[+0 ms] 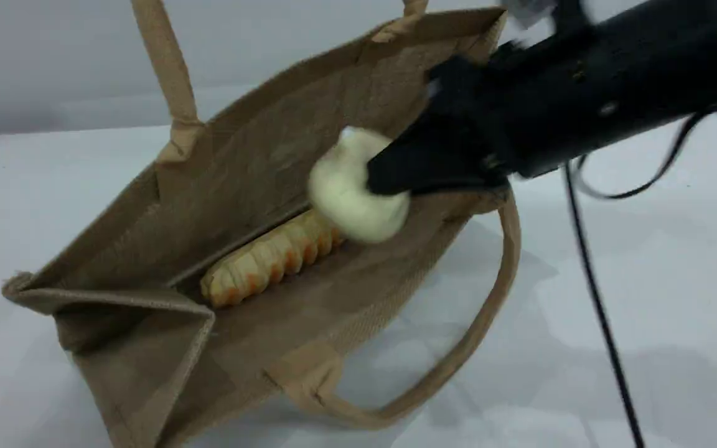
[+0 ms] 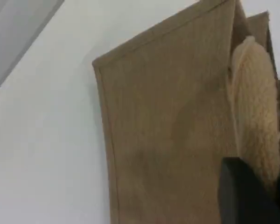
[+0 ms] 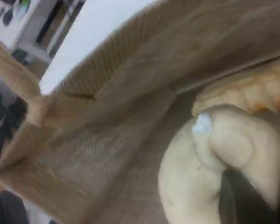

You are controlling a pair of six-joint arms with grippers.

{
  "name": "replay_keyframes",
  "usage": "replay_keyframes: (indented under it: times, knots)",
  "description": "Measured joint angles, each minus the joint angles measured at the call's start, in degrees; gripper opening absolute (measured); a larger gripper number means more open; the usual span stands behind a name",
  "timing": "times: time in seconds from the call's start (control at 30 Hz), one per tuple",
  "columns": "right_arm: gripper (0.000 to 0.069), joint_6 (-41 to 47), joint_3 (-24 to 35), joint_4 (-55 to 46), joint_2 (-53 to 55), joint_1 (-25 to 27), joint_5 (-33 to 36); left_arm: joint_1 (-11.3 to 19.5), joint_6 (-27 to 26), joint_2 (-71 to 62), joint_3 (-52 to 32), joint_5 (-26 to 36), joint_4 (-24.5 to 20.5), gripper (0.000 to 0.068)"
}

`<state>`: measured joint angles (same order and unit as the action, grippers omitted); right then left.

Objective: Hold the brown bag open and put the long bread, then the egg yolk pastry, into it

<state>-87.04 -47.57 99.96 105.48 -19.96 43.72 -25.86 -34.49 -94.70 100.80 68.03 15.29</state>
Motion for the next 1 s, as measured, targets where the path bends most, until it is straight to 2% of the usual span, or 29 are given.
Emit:
replay_keyframes:
  times: [0.13, 0.27, 0.47, 0.57, 0.8, 1.0]
  knots:
    - [0.0066, 0.0, -3.4, 0.0, 2.9, -4.4, -5.0, 0.0, 0.0, 0.0, 0.0, 0.0, -0.1, 0.0090]
    - [0.0132, 0.0, -6.4, 0.1, 3.5, -6.7, -10.1, 0.0, 0.0, 0.0, 0.0, 0.1, -0.2, 0.0090]
    - [0.0314, 0.0, -7.8, 0.1, 3.5, -6.9, -11.7, 0.0, 0.1, 0.0, 0.0, 0.3, 0.0, 0.0090]
    - [0.0373, -0.2, -7.8, 0.1, 3.4, -6.9, -11.6, 0.0, 0.1, 0.0, 0.0, 0.3, 0.1, 0.0090]
    - [0.0395, 3.4, -7.8, -0.7, -0.6, -6.9, -8.4, 0.0, 0.1, 0.0, 0.0, 0.1, 0.1, 0.0090]
    - [0.0395, 10.3, -7.8, -11.7, -9.4, -6.9, -9.5, 0.0, 0.5, 0.0, -0.1, -0.5, 1.1, 0.0090]
